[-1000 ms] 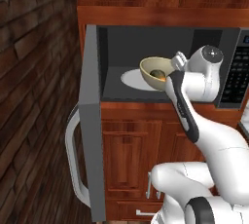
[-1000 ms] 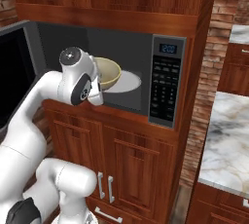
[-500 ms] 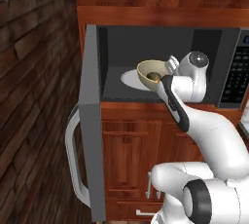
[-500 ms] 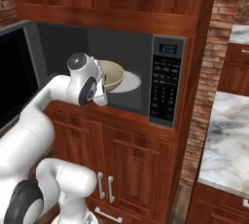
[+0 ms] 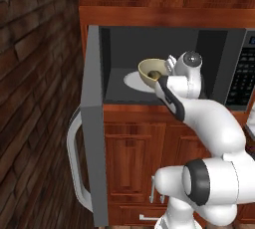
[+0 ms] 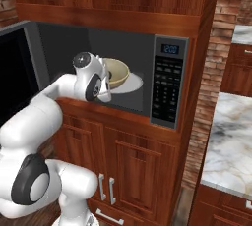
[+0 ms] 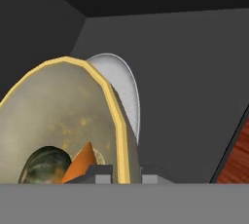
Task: Place the bowl containing the squash and carrot in the microwave. Close the microwave door and press the start button to microwave the meal.
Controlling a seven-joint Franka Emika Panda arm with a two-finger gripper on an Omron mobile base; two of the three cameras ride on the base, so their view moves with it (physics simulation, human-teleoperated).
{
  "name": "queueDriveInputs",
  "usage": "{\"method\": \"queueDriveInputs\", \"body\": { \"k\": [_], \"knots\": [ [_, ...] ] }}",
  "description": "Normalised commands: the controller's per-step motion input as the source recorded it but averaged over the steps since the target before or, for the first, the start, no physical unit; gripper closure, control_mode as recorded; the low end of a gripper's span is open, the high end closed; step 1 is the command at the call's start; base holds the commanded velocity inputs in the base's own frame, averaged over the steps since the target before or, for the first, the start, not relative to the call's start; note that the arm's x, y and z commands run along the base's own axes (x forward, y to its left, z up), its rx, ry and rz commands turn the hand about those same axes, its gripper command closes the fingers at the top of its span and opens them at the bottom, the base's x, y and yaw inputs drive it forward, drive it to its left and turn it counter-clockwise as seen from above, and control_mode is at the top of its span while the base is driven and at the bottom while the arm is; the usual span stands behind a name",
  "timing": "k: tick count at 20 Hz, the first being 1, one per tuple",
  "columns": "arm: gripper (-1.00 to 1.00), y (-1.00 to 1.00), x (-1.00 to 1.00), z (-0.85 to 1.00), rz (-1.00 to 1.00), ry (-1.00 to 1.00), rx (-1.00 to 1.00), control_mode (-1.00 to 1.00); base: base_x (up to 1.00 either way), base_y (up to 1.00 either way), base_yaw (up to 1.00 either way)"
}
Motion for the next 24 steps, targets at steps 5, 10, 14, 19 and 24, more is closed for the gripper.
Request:
{"method": "queueDriveInputs", "body": {
  "k": [5, 10, 14, 19, 24],
  "knots": [
    [1.00, 0.00, 0.37, -0.01, -0.01, 0.00, 0.00, -1.00, 0.00, 0.00, 0.00],
    [1.00, 0.00, 0.37, -0.16, 0.00, 0.01, 0.00, -1.00, 0.00, 0.00, 0.00],
    [1.00, 0.00, 0.33, -0.28, 0.00, 0.02, 0.00, -1.00, 0.00, 0.00, 0.00],
    [1.00, 0.00, 0.18, -0.19, 0.00, 0.04, -0.01, -1.00, 0.00, 0.00, 0.00],
    [-1.00, 0.00, -0.03, 0.10, 0.00, 0.02, -0.01, -1.00, 0.00, 0.00, 0.00]
  ]
}}
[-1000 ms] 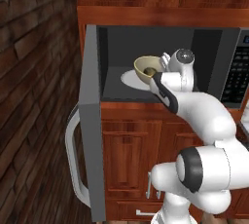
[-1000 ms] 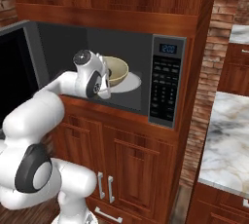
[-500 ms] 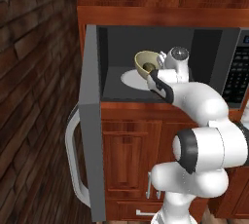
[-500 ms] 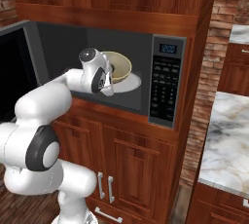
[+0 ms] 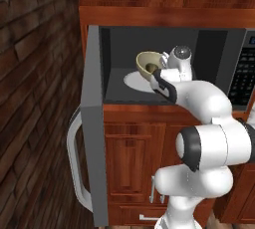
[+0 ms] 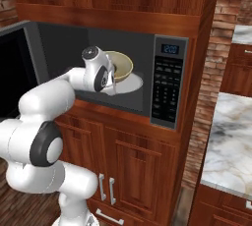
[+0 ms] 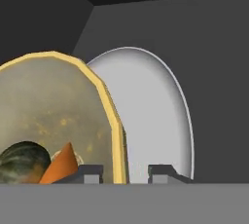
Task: Place the bowl containing the squash and carrot in the microwave. Close the microwave door and press the start button to microwave the meal.
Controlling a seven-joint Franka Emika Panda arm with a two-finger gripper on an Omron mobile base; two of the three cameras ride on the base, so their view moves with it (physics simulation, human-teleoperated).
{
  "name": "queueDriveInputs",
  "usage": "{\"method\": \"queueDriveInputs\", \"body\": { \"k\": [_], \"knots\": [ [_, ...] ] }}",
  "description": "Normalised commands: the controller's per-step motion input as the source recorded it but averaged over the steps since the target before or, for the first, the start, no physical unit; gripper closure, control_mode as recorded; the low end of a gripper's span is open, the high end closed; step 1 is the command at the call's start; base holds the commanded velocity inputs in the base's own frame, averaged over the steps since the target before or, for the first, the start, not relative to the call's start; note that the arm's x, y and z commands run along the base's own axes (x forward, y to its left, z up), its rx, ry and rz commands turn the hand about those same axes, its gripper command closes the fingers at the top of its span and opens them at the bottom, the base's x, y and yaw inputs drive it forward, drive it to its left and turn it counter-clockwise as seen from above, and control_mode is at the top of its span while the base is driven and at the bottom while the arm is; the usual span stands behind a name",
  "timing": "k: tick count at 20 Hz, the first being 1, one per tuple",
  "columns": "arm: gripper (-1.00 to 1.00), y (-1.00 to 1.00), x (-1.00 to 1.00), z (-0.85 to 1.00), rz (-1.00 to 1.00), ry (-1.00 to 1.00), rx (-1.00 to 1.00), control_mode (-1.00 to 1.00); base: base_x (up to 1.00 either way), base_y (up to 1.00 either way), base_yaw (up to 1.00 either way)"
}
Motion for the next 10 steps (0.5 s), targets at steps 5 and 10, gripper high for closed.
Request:
{"method": "queueDriveInputs", "body": {
  "k": [5, 10],
  "knots": [
    [-1.00, 0.00, -0.27, 0.38, 0.00, 0.00, 0.00, -1.00, 0.00, 0.00, 0.00],
    [-1.00, 0.00, -0.65, 0.04, 0.00, -0.10, -0.01, -1.00, 0.00, 0.00, 0.00]
  ]
}}
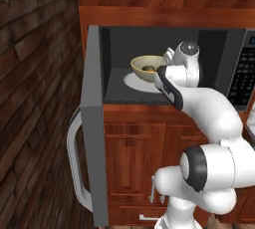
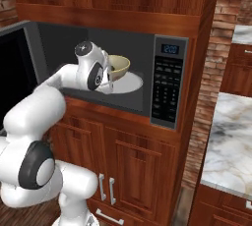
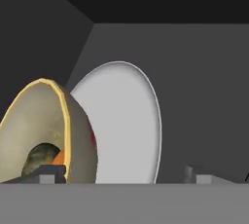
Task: Place the bowl containing the squash and carrot in the microwave. Close the microwave door and press the start button to microwave the meal.
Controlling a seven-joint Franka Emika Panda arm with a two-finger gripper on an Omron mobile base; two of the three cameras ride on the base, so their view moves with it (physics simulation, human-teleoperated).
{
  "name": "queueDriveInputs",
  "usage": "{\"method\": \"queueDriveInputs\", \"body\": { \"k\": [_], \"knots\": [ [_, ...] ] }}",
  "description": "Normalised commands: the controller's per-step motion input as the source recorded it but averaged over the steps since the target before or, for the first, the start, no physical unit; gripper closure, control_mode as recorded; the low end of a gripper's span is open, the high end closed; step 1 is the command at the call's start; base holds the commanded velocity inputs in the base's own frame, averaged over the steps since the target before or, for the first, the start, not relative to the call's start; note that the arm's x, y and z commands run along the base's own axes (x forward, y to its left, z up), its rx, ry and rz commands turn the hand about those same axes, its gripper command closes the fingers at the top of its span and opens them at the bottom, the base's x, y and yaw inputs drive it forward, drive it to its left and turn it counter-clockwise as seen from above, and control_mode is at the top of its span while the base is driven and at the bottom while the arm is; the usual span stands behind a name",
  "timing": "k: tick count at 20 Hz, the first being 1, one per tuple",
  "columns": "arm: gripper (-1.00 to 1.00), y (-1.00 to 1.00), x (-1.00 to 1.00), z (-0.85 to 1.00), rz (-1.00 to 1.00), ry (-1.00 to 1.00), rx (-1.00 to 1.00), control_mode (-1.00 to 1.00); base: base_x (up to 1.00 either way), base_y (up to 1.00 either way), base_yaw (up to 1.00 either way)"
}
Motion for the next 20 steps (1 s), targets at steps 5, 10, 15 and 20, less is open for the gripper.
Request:
{"method": "queueDriveInputs", "body": {
  "k": [5, 10, 15, 20],
  "knots": [
    [-1.00, 0.00, -1.00, 0.18, 0.05, -0.13, -0.02, -1.00, 0.00, 0.00, 0.00],
    [-1.00, -0.07, -1.00, 0.41, 0.16, 0.00, -0.16, -1.00, 0.00, 0.00, 0.00],
    [-1.00, -0.01, -1.00, 0.57, 0.30, 0.08, -0.38, -1.00, 0.00, 0.00, 0.00],
    [-1.00, 0.10, -1.00, 0.47, 0.37, 0.17, -0.55, -1.00, 0.00, 0.00, 0.00]
  ]
}}
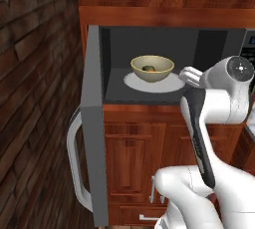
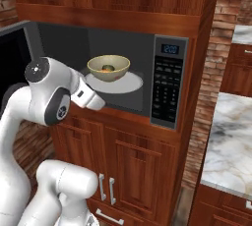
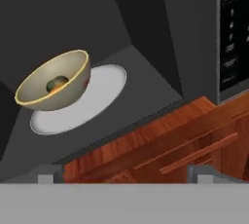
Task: Place the bowl containing the squash and carrot in the microwave. Close the microwave door and press the start button to microwave the meal.
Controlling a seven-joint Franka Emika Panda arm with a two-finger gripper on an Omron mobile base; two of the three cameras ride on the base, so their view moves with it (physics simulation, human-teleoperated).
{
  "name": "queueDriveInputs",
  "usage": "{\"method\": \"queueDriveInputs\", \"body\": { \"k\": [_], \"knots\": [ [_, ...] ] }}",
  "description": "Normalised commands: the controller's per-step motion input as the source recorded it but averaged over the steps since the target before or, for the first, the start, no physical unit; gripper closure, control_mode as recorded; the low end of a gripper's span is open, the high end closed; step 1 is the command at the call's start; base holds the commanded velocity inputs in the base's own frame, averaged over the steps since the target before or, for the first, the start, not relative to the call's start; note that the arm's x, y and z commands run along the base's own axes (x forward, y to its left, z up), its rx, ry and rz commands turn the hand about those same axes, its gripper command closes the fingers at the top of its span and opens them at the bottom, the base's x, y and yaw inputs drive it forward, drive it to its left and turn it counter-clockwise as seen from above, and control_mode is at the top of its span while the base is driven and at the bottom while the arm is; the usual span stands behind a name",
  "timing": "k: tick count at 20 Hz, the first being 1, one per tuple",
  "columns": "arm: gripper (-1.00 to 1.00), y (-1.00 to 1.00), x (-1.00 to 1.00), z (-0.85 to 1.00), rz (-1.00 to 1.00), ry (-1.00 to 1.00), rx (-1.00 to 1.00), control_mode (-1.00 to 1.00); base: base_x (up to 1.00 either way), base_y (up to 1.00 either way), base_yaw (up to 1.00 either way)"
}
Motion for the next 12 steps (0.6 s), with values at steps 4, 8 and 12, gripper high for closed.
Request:
{"method": "queueDriveInputs", "body": {
  "k": [4, 8, 12],
  "knots": [
    [-1.00, 0.29, -1.00, 0.44, 0.37, 0.18, -0.61, -1.00, 0.00, 0.00, 0.00],
    [-1.00, 0.31, -1.00, 0.35, 0.36, 0.13, -0.63, -1.00, 0.00, 0.00, 0.00],
    [-1.00, 0.25, -1.00, 0.26, 0.37, 0.08, -0.56, -1.00, 0.00, 0.00, 0.00]
  ]
}}
